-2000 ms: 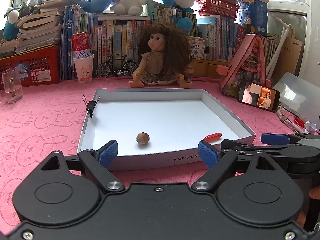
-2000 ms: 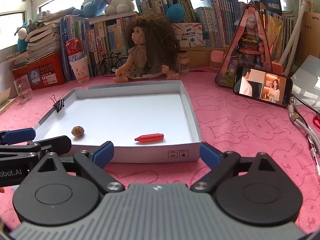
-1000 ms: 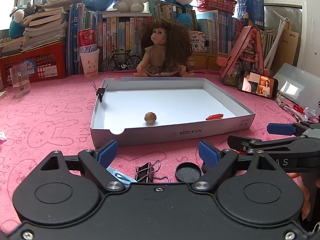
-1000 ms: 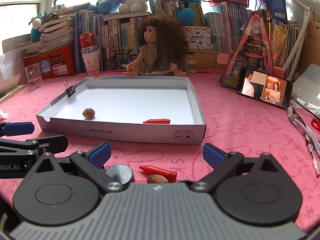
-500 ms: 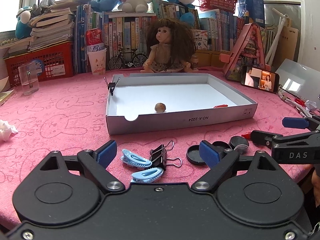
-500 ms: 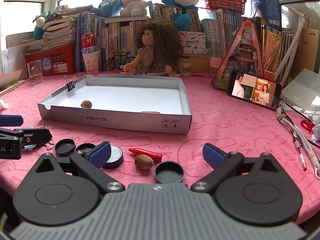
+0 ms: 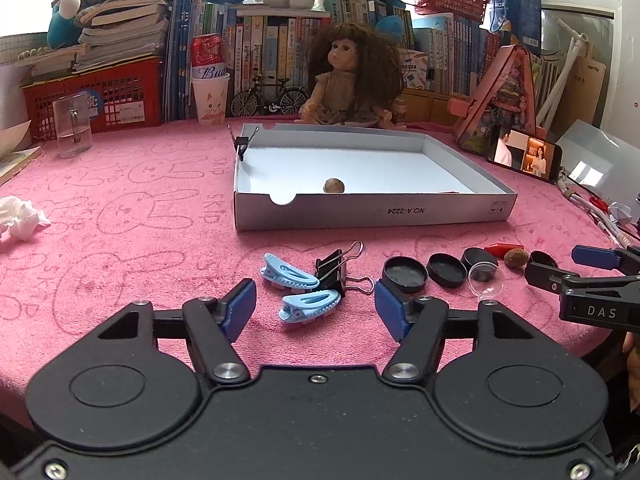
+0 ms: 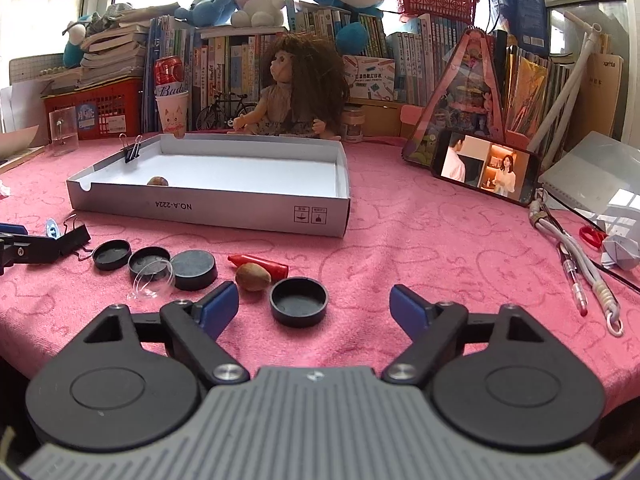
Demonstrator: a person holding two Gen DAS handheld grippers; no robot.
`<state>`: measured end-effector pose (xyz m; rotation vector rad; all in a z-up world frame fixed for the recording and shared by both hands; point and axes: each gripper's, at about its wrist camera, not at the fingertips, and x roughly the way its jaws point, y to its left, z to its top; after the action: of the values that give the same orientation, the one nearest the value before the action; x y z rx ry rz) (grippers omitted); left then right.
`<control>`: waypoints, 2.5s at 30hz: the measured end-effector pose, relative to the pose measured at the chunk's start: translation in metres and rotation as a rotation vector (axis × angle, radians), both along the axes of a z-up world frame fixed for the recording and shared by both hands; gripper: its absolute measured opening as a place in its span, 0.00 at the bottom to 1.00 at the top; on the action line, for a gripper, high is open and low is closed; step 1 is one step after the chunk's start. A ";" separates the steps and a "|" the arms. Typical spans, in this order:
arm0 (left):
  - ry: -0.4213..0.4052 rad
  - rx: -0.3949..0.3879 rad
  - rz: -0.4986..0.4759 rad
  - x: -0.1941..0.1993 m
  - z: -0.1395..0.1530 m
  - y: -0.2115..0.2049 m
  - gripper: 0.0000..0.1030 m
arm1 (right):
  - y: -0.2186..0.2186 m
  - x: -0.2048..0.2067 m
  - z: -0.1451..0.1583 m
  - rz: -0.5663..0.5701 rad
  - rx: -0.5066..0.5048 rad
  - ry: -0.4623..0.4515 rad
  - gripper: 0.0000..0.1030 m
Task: Organize rigid objects
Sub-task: 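Grasp the blue plastic clip with the left tool while the right tool grasps a black lid, then carry the blue clip and black lid over the white box with both tools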
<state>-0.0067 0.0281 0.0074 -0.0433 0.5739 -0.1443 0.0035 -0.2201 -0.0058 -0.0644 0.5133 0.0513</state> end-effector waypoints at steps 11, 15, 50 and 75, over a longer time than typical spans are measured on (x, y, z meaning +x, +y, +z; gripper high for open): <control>0.021 -0.005 0.029 0.001 -0.007 -0.011 0.58 | -0.007 -0.003 -0.003 -0.053 0.037 -0.002 0.72; 0.018 0.012 0.029 0.001 -0.008 -0.014 0.58 | -0.009 -0.004 -0.004 -0.070 0.055 -0.011 0.72; -0.022 0.085 0.021 0.001 -0.006 -0.017 0.31 | -0.002 -0.005 0.002 -0.054 0.076 -0.043 0.36; -0.084 0.017 -0.033 0.008 0.027 -0.023 0.15 | -0.003 0.018 0.022 -0.061 0.087 -0.074 0.35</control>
<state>0.0012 0.0051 0.0348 -0.0115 0.4919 -0.1728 0.0214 -0.2229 0.0163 0.0348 0.4382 0.0115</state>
